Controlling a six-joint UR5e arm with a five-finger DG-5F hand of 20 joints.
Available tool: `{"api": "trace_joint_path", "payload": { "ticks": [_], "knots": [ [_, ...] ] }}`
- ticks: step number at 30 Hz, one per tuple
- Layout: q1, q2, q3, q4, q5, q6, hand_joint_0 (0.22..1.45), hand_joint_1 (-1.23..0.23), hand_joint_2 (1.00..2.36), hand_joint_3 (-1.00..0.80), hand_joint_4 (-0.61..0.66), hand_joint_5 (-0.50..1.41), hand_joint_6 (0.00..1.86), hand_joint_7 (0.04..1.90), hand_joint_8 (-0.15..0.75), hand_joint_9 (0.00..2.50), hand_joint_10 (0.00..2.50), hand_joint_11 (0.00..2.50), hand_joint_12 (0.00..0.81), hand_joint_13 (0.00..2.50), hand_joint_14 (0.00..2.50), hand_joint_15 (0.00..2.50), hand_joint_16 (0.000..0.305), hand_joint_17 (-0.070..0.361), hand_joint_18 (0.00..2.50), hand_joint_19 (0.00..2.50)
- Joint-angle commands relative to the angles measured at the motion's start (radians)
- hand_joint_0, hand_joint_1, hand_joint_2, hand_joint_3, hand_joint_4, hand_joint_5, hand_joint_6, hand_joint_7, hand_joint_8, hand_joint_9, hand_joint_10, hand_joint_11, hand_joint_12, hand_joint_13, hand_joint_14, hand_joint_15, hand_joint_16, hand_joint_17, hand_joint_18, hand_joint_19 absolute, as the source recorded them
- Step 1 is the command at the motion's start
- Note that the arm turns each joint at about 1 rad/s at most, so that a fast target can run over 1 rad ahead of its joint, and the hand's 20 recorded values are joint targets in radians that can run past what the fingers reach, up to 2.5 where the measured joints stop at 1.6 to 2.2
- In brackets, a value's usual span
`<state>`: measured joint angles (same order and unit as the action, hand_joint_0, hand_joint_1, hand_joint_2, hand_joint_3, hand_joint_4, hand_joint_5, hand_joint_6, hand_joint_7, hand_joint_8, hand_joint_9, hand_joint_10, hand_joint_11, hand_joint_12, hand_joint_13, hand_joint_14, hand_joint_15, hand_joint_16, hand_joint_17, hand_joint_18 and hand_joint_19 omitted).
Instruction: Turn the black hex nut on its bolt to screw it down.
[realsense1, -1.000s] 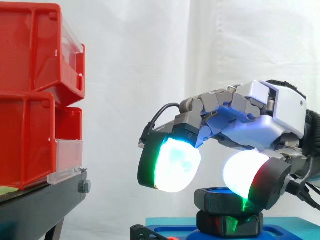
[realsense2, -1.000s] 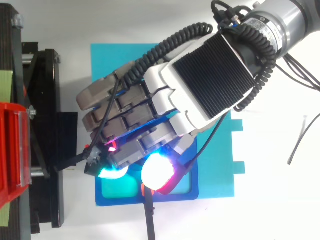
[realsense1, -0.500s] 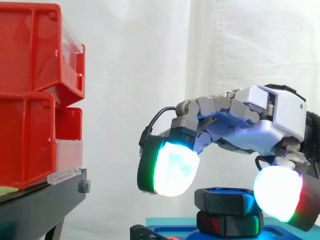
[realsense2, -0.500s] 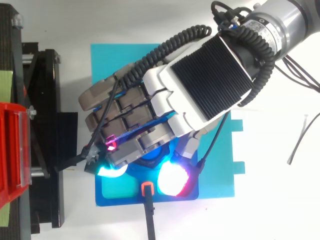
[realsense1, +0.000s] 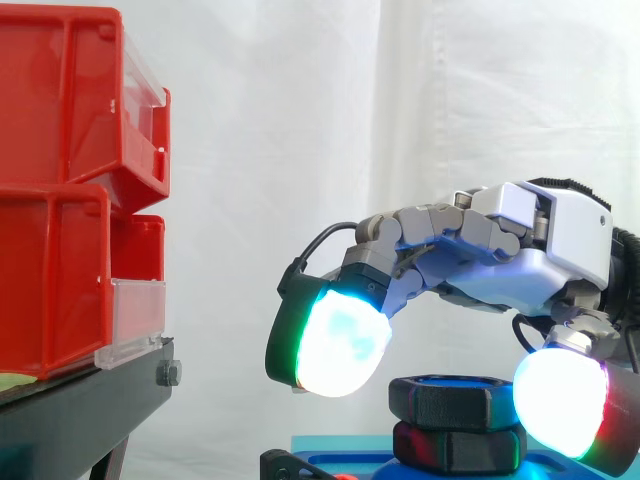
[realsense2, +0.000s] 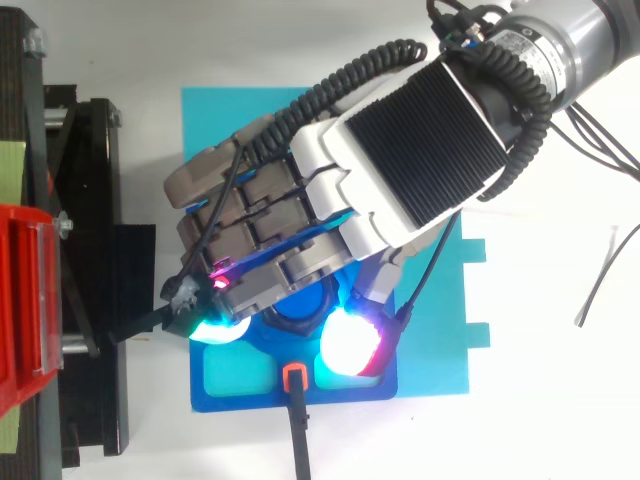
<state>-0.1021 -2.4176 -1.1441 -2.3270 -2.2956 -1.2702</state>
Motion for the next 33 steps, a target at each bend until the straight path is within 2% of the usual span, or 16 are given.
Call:
{"api": "trace_joint_path", "payload": {
  "ticks": [1,9,14,21,33],
  "knots": [
    [-0.002,0.000,0.000,-0.002,-0.005,0.000,0.38,-0.60,1.00,-0.50,0.14,-0.21,0.50,0.86,0.246,0.66,0.01,0.27,0.304,0.73,0.01,0.31,0.049,0.110,0.58,0.32],
    [-0.004,-0.002,-0.008,-0.002,-0.005,-0.006,0.46,-0.68,1.00,-0.50,0.11,-0.21,0.50,0.87,0.212,0.63,0.01,0.28,0.268,0.69,0.01,0.33,0.042,0.094,0.52,0.36],
    [-0.002,-0.002,-0.009,-0.002,-0.005,-0.009,0.50,-0.72,1.01,-0.41,0.09,-0.21,0.50,0.87,0.199,0.61,0.01,0.28,0.260,0.68,0.01,0.34,0.039,0.088,0.49,0.37],
    [-0.005,-0.002,-0.009,-0.008,-0.010,-0.015,0.51,-0.73,1.01,-0.42,0.09,-0.21,0.50,0.89,0.194,0.61,0.01,0.29,0.255,0.68,0.02,0.34,0.038,0.086,0.49,0.36],
    [-0.011,-0.002,-0.019,-0.015,-0.013,-0.047,0.54,-0.74,1.01,-0.33,0.10,-0.21,0.50,0.94,0.186,0.61,0.01,0.30,0.246,0.67,0.01,0.35,0.036,0.082,0.48,0.39]
  ]
}}
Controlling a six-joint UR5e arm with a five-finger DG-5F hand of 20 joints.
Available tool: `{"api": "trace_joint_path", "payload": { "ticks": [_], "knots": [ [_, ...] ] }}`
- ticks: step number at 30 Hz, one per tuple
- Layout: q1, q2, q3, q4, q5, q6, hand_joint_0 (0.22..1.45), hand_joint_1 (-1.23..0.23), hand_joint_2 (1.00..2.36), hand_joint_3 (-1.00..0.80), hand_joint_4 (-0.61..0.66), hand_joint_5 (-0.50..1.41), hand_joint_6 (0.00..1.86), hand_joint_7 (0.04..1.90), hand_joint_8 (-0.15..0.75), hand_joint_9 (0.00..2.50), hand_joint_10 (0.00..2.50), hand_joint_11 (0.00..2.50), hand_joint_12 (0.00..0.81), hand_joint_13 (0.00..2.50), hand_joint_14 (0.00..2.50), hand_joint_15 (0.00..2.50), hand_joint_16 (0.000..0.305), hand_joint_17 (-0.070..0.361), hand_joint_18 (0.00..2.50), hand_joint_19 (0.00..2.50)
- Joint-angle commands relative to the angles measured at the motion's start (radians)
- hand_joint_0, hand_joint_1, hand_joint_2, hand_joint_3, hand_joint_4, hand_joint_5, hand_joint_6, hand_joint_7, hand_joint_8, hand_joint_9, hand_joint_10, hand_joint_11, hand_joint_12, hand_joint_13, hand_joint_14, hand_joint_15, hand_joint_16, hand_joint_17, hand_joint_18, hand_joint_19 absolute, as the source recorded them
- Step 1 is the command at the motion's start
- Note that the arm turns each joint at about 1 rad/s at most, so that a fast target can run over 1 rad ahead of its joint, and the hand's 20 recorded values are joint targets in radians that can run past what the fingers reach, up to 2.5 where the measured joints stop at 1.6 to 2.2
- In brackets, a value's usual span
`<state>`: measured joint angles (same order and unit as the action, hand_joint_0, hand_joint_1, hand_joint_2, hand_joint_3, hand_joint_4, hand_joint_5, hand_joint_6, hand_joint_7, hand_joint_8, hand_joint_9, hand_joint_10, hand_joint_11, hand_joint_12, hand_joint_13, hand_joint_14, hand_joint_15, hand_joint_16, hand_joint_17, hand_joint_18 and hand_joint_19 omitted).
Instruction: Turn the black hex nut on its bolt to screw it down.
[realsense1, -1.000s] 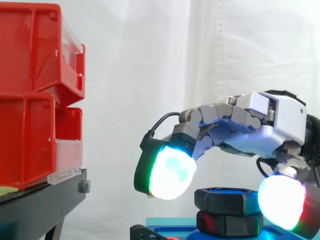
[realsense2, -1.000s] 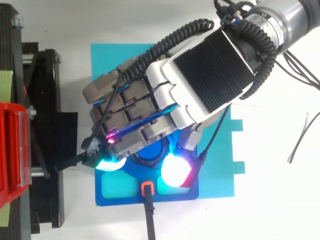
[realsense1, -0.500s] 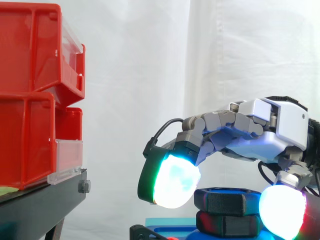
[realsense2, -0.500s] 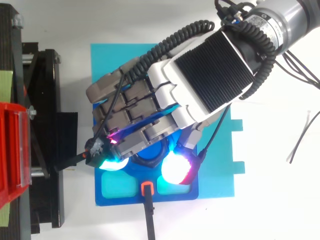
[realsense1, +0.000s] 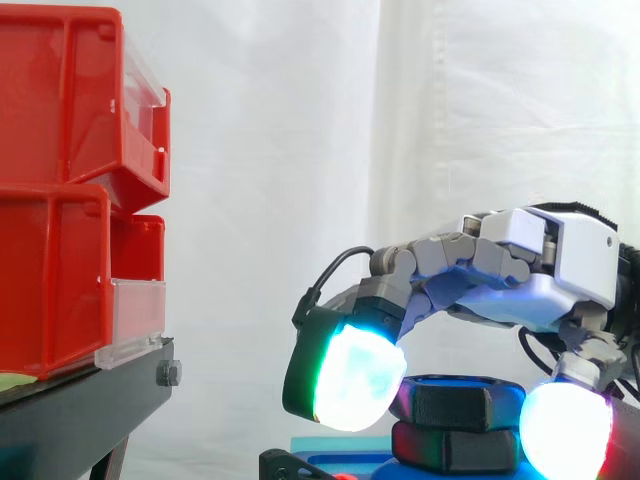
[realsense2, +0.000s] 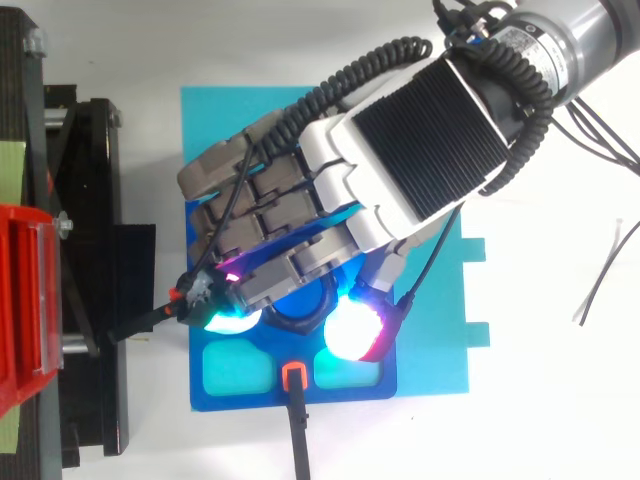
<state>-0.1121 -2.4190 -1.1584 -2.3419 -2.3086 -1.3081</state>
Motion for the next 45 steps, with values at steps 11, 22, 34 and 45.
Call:
{"api": "trace_joint_path", "payload": {
  "ticks": [11,22,34,45],
  "knots": [
    [-0.003,0.000,-0.014,0.006,0.000,-0.013,0.58,-0.75,1.02,-0.29,0.12,-0.17,0.50,1.16,0.183,0.62,0.01,0.33,0.234,0.70,0.01,0.35,0.033,0.075,0.52,0.38],
    [-0.003,0.001,-0.014,0.007,0.000,-0.013,0.58,-0.73,1.01,-0.30,0.13,-0.16,0.50,1.22,0.193,0.64,0.01,0.34,0.235,0.71,0.02,0.35,0.033,0.074,0.53,0.39],
    [-0.004,0.000,-0.014,0.007,0.000,-0.013,0.55,-0.70,1.01,-0.35,0.14,-0.16,0.52,1.19,0.199,0.65,0.01,0.34,0.241,0.72,0.02,0.36,0.035,0.078,0.54,0.40],
    [0.003,0.001,0.012,0.000,0.005,0.024,0.43,-0.61,1.00,-0.50,0.17,-0.19,0.50,1.01,0.229,0.64,0.01,0.32,0.283,0.72,0.01,0.37,0.044,0.100,0.55,0.40]
  ]
}}
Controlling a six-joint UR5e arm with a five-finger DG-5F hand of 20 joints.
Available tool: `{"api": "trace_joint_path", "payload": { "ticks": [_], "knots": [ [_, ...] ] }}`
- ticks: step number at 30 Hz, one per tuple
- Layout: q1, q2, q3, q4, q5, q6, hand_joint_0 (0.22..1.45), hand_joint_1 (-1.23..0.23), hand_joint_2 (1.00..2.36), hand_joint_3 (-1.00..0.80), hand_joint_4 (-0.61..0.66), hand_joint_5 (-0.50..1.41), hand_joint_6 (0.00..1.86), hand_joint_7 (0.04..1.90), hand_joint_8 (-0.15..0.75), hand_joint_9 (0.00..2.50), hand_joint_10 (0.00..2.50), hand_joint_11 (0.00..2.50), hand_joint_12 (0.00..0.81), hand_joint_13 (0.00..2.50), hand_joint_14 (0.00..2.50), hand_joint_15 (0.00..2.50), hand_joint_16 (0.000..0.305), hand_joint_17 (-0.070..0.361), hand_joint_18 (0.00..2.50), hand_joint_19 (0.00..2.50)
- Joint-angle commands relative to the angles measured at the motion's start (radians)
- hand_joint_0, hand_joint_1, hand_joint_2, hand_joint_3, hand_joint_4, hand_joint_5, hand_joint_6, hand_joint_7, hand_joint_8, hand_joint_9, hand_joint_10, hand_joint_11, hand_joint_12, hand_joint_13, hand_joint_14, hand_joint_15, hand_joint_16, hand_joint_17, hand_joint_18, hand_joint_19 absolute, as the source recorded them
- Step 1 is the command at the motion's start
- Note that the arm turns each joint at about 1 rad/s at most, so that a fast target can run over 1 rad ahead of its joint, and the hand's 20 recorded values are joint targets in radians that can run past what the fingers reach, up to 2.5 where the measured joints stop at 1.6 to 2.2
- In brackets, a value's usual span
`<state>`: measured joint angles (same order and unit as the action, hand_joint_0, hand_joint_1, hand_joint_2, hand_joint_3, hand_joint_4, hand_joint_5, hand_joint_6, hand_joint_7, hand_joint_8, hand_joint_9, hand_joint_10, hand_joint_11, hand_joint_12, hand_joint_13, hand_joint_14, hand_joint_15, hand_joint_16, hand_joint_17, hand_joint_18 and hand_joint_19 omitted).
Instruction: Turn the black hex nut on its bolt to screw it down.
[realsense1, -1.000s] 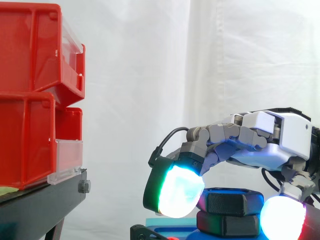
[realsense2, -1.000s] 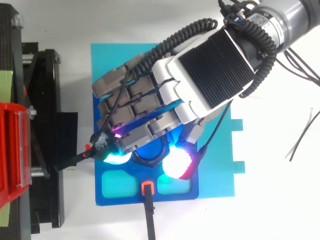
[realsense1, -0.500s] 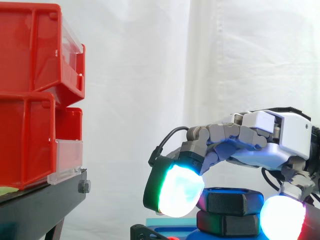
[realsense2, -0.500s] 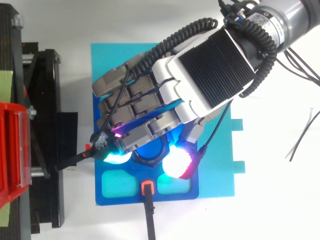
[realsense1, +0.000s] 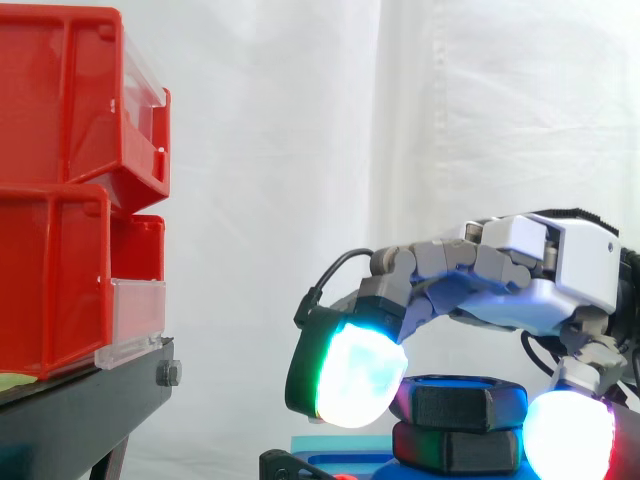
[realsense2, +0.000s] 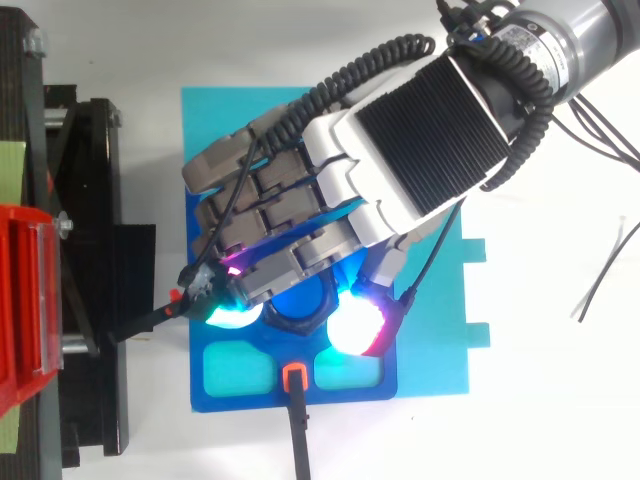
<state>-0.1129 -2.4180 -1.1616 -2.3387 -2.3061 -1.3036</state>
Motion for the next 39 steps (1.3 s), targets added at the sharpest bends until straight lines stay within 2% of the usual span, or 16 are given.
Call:
{"api": "trace_joint_path", "payload": {
  "ticks": [1,8,10,13,20,21,22,24,28,29,30,32,34,36,38,39],
  "knots": [
    [0.009,0.000,0.031,-0.013,0.002,0.040,0.43,-0.61,1.00,-0.50,0.16,-0.20,0.50,0.99,0.232,0.64,0.01,0.33,0.282,0.72,0.01,0.36,0.045,0.100,0.55,0.40],
    [0.010,0.005,0.080,-0.073,-0.006,0.066,0.42,-0.60,1.00,-0.50,0.14,-0.21,0.50,0.93,0.229,0.63,0.01,0.33,0.288,0.71,0.02,0.36,0.046,0.104,0.55,0.40],
    [0.009,0.019,0.099,-0.133,-0.029,0.063,0.42,-0.60,1.00,-0.50,0.14,-0.21,0.50,0.91,0.229,0.62,0.01,0.32,0.290,0.71,0.01,0.37,0.046,0.104,0.55,0.40],
    [0.012,0.050,0.100,-0.205,-0.039,0.038,0.42,-0.59,1.00,-0.50,0.14,-0.21,0.50,0.90,0.230,0.62,0.01,0.31,0.291,0.71,0.01,0.37,0.046,0.104,0.55,0.41],
    [0.012,0.122,0.100,-0.370,-0.033,-0.063,0.42,-0.59,1.00,-0.50,0.14,-0.21,0.50,0.90,0.230,0.62,0.01,0.31,0.290,0.71,0.01,0.36,0.047,0.105,0.55,0.41],
    [0.005,0.140,0.100,-0.456,-0.024,-0.115,0.42,-0.59,1.00,-0.50,0.14,-0.21,0.50,0.90,0.230,0.62,0.01,0.31,0.292,0.71,0.01,0.37,0.047,0.105,0.55,0.41],
    [0.005,0.146,0.100,-0.484,-0.018,-0.135,0.42,-0.59,1.00,-0.50,0.14,-0.21,0.50,0.90,0.230,0.62,0.01,0.32,0.291,0.71,0.01,0.37,0.047,0.105,0.55,0.41],
    [0.002,0.168,0.100,-0.603,0.014,-0.218,0.42,-0.58,1.00,-0.50,0.14,-0.21,0.50,0.90,0.229,0.62,0.01,0.31,0.290,0.71,0.01,0.37,0.047,0.105,0.55,0.41],
    [0.002,0.194,0.097,-0.719,0.059,-0.292,0.42,-0.57,1.00,-0.50,0.14,-0.21,0.50,0.90,0.234,0.63,0.01,0.32,0.289,0.71,0.01,0.37,0.047,0.105,0.54,0.41],
    [0.001,0.214,0.082,-0.757,0.071,-0.313,0.42,-0.57,1.00,-0.50,0.14,-0.21,0.50,0.90,0.232,0.63,0.01,0.31,0.288,0.70,0.02,0.37,0.047,0.105,0.54,0.41],
    [0.001,0.221,0.075,-0.760,0.073,-0.313,0.42,-0.57,1.00,-0.50,0.14,-0.20,0.50,0.90,0.233,0.63,0.01,0.32,0.290,0.71,0.01,0.37,0.047,0.105,0.54,0.41],
    [0.001,0.263,0.028,-0.757,0.074,-0.306,0.42,-0.56,1.00,-0.50,0.14,-0.20,0.50,0.90,0.233,0.63,0.01,0.32,0.288,0.70,0.02,0.36,0.046,0.104,0.54,0.41],
    [0.002,0.284,-0.004,-0.755,0.082,-0.306,0.42,-0.56,1.00,-0.50,0.14,-0.20,0.50,0.90,0.234,0.63,0.01,0.32,0.288,0.70,0.01,0.37,0.046,0.104,0.54,0.41],
    [0.002,0.318,-0.056,-0.735,0.100,-0.304,0.43,-0.56,1.00,-0.50,0.14,-0.20,0.50,0.90,0.233,0.63,0.01,0.32,0.290,0.70,0.01,0.36,0.046,0.104,0.54,0.42],
    [0.009,0.390,-0.175,-0.648,0.140,-0.289,0.43,-0.56,1.00,-0.50,0.14,-0.20,0.50,0.90,0.232,0.63,0.01,0.32,0.289,0.71,0.01,0.37,0.046,0.103,0.54,0.42],
    [0.010,0.402,-0.199,-0.630,0.146,-0.284,0.43,-0.56,1.00,-0.50,0.14,-0.20,0.50,0.90,0.231,0.63,0.01,0.32,0.291,0.71,0.02,0.36,0.046,0.103,0.54,0.41]
  ]
}}
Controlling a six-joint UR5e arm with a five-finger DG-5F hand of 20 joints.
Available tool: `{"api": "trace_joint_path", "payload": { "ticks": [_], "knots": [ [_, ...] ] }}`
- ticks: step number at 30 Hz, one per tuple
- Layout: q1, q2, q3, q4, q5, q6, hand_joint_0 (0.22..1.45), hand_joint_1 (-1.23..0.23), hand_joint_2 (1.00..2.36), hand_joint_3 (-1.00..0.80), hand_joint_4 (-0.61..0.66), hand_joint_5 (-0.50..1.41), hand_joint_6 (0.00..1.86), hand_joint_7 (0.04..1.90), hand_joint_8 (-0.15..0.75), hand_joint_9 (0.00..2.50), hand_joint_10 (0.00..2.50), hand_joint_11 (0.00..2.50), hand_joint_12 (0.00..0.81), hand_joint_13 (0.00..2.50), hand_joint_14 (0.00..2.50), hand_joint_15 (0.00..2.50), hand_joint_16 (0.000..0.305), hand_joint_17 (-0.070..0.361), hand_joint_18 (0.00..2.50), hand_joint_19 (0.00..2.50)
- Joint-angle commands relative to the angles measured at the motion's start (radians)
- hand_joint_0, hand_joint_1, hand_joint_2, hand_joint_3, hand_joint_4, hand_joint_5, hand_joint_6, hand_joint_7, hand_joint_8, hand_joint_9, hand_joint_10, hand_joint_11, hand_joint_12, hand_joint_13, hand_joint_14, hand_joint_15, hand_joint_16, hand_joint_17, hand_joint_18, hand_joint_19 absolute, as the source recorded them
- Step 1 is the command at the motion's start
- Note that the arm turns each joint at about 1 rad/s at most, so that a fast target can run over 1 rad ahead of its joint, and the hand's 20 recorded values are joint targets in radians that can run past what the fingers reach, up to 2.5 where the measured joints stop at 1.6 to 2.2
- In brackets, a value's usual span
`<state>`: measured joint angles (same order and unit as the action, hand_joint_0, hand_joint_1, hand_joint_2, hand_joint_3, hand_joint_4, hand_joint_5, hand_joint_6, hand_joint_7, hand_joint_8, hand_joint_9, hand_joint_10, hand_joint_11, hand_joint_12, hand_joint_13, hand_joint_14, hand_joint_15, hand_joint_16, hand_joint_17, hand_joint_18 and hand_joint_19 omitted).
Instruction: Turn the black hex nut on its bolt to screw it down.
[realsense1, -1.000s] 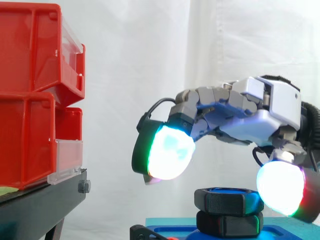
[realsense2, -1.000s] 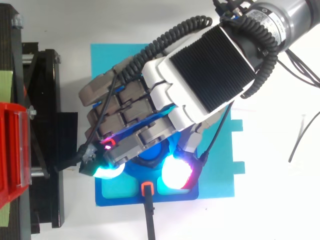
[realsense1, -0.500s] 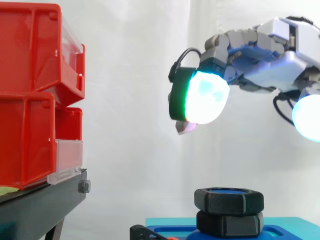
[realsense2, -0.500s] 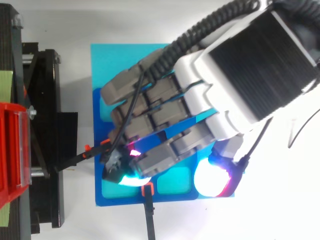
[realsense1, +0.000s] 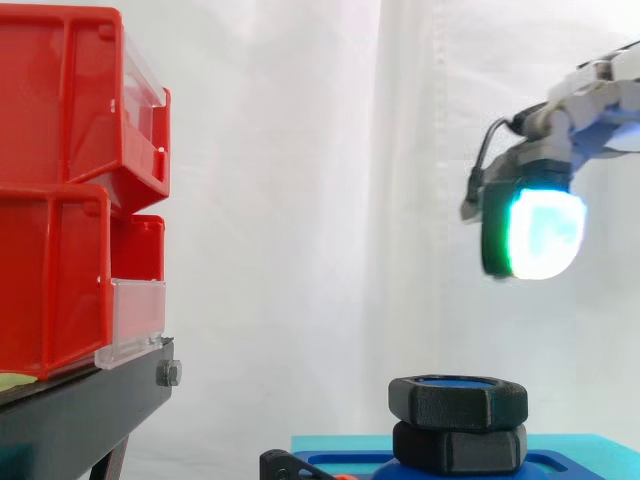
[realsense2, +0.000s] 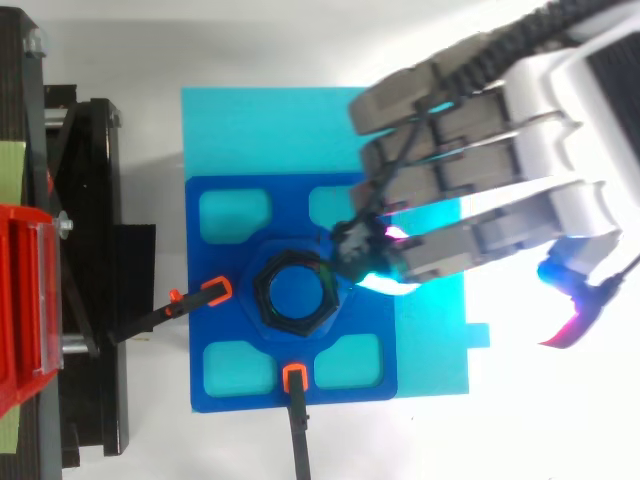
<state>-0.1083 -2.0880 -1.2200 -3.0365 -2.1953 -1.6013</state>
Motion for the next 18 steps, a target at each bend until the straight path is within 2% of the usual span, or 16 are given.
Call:
{"api": "trace_joint_path", "payload": {
  "ticks": [1,4,5,7,8,10,11,12,13,14,15,16,17,18],
  "knots": [
    [0.007,0.086,-0.164,0.085,0.042,0.018,0.43,-0.56,1.00,-0.50,0.14,-0.20,0.50,0.90,0.230,0.63,0.01,0.32,0.288,0.71,0.01,0.37,0.046,0.103,0.54,0.41],
    [0.010,0.131,-0.242,0.150,0.068,0.043,0.43,-0.56,1.00,-0.50,0.14,-0.20,0.50,0.90,0.231,0.63,0.01,0.32,0.286,0.70,0.01,0.37,0.046,0.102,0.54,0.41],
    [0.013,0.160,-0.291,0.189,0.085,0.070,0.43,-0.56,1.00,-0.50,0.14,-0.20,0.50,0.90,0.229,0.63,0.01,0.31,0.288,0.70,0.01,0.37,0.045,0.102,0.54,0.41],
    [0.018,0.192,-0.337,0.219,0.106,0.103,0.43,-0.55,1.00,-0.50,0.14,-0.20,0.50,0.90,0.231,0.63,0.01,0.32,0.286,0.70,0.01,0.37,0.045,0.102,0.54,0.41],
    [0.019,0.217,-0.371,0.235,0.126,0.126,0.43,-0.55,1.00,-0.50,0.14,-0.20,0.50,0.90,0.229,0.63,0.01,0.32,0.285,0.70,0.02,0.37,0.045,0.102,0.54,0.42],
    [0.024,0.238,-0.412,0.257,0.154,0.144,0.44,-0.55,1.00,-0.50,0.14,-0.20,0.50,0.90,0.231,0.63,0.01,0.32,0.285,0.70,0.01,0.37,0.045,0.101,0.54,0.41],
    [0.025,0.261,-0.449,0.288,0.177,0.158,0.44,-0.55,1.00,-0.50,0.14,-0.20,0.50,0.90,0.230,0.63,0.01,0.32,0.286,0.70,0.01,0.37,0.045,0.102,0.54,0.41],
    [0.028,0.270,-0.466,0.303,0.186,0.161,0.44,-0.55,1.00,-0.50,0.14,-0.20,0.50,0.90,0.231,0.63,0.01,0.31,0.285,0.70,0.01,0.36,0.045,0.102,0.54,0.41],
    [0.028,0.270,-0.466,0.303,0.186,0.161,0.44,-0.55,1.00,-0.50,0.14,-0.20,0.50,0.90,0.232,0.63,0.01,0.32,0.287,0.70,0.01,0.37,0.045,0.102,0.54,0.41],
    [0.036,0.312,-0.538,0.367,0.221,0.181,0.44,-0.55,1.00,-0.50,0.14,-0.20,0.50,0.90,0.230,0.63,0.01,0.32,0.286,0.70,0.01,0.36,0.045,0.102,0.54,0.41],
    [0.038,0.319,-0.553,0.378,0.229,0.189,0.44,-0.55,1.00,-0.50,0.14,-0.20,0.50,0.90,0.232,0.63,0.01,0.32,0.285,0.70,0.01,0.36,0.045,0.102,0.54,0.41],
    [0.044,0.333,-0.593,0.413,0.269,0.227,0.44,-0.55,1.00,-0.50,0.14,-0.20,0.50,0.90,0.231,0.63,0.01,0.31,0.285,0.70,0.01,0.36,0.045,0.102,0.54,0.40],
    [0.047,0.335,-0.602,0.423,0.289,0.253,0.44,-0.55,1.00,-0.50,0.14,-0.20,0.50,0.90,0.231,0.63,0.01,0.31,0.286,0.70,0.02,0.37,0.045,0.101,0.54,0.40],
    [0.052,0.333,-0.612,0.433,0.327,0.316,0.44,-0.55,1.00,-0.50,0.14,-0.20,0.50,0.90,0.229,0.63,0.01,0.31,0.286,0.70,0.01,0.37,0.045,0.101,0.54,0.40]
  ]
}}
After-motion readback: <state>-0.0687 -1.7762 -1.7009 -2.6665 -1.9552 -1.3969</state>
